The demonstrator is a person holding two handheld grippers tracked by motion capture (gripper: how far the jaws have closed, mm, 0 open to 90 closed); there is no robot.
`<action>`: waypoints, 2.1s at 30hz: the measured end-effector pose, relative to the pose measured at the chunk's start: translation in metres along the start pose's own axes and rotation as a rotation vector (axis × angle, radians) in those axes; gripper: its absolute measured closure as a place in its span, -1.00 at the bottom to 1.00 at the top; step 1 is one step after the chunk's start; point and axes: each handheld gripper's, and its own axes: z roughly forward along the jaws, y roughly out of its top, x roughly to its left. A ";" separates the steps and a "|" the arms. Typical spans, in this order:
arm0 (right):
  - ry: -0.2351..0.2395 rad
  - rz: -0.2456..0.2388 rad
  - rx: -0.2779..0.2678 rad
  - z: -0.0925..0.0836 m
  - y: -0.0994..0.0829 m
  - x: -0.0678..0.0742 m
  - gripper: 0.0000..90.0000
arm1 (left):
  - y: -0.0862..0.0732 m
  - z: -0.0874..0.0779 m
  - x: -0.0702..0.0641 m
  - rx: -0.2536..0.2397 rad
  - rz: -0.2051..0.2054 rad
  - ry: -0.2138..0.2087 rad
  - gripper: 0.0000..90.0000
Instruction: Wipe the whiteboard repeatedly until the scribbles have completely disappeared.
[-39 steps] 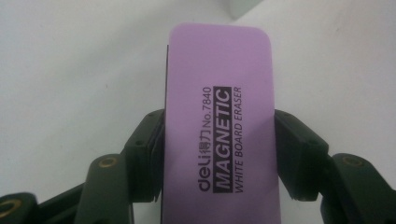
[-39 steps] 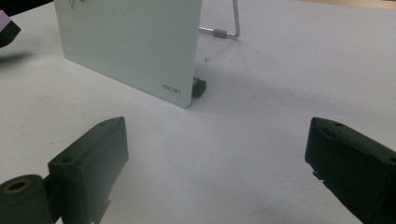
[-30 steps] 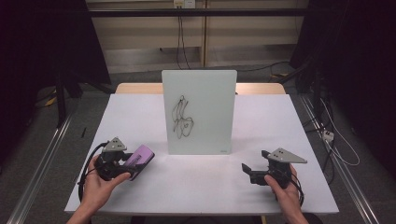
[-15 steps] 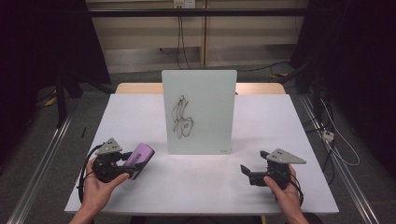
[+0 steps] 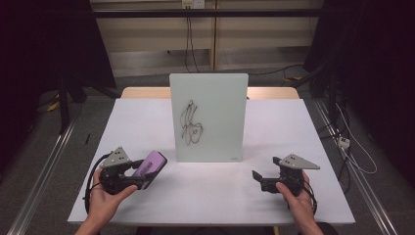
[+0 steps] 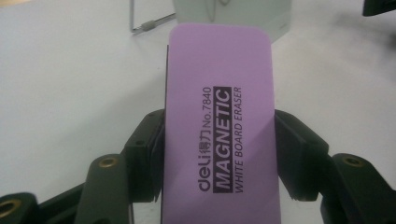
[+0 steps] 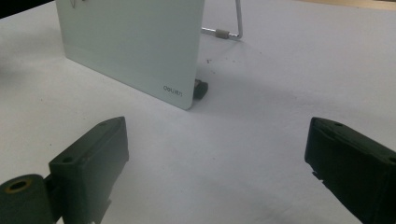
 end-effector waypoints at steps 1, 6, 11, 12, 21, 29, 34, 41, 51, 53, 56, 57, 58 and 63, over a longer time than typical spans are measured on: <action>0.002 -0.003 -0.004 -0.001 0.000 0.001 -0.86 | 0.002 0.000 -0.001 0.002 0.011 -0.001 -0.09; 0.017 -0.012 -0.007 -0.004 -0.001 0.003 -0.87 | 0.013 0.003 -0.010 -0.009 0.057 -0.009 -0.09; 0.018 -0.022 -0.005 -0.004 -0.001 0.004 -0.87 | 0.025 0.006 -0.016 -0.043 0.114 -0.005 -0.09; 0.018 -0.022 -0.006 -0.004 -0.001 0.004 -0.87 | 0.028 0.006 -0.017 -0.048 0.125 0.002 -0.09; 0.019 -0.019 -0.006 -0.004 -0.001 0.004 -0.87 | 0.055 0.012 -0.022 -0.089 0.173 0.024 -0.09; 0.022 -0.020 -0.007 -0.004 -0.001 0.004 -0.88 | 0.069 0.022 -0.027 -0.098 0.209 0.036 -0.09; 0.025 -0.020 -0.006 -0.004 -0.001 0.004 -0.88 | 0.077 0.028 -0.027 -0.108 0.235 0.058 -0.09; 0.026 -0.018 -0.009 -0.004 -0.001 0.004 -0.88 | 0.092 0.030 -0.034 -0.109 0.281 0.097 -0.09; 0.027 -0.018 -0.010 -0.004 0.000 0.004 -0.88 | 0.112 0.031 -0.030 -0.153 0.306 0.137 -0.09; 0.027 -0.018 -0.009 -0.004 0.000 0.004 -0.88 | 0.116 0.031 -0.028 -0.161 0.309 0.145 -0.09; 0.028 -0.017 -0.009 -0.004 0.000 0.004 -0.88 | 0.121 0.033 -0.027 -0.166 0.318 0.161 -0.09; 0.028 -0.017 -0.009 -0.004 0.000 0.004 -0.88 | 0.122 0.034 -0.026 -0.168 0.325 0.166 -0.09; 0.027 -0.018 -0.009 -0.004 0.000 0.004 -0.88 | 0.123 0.035 -0.025 -0.177 0.327 0.169 -0.09; 0.024 -0.016 -0.011 -0.004 -0.001 0.003 -0.88 | 0.127 0.040 -0.024 -0.194 0.335 0.192 -0.09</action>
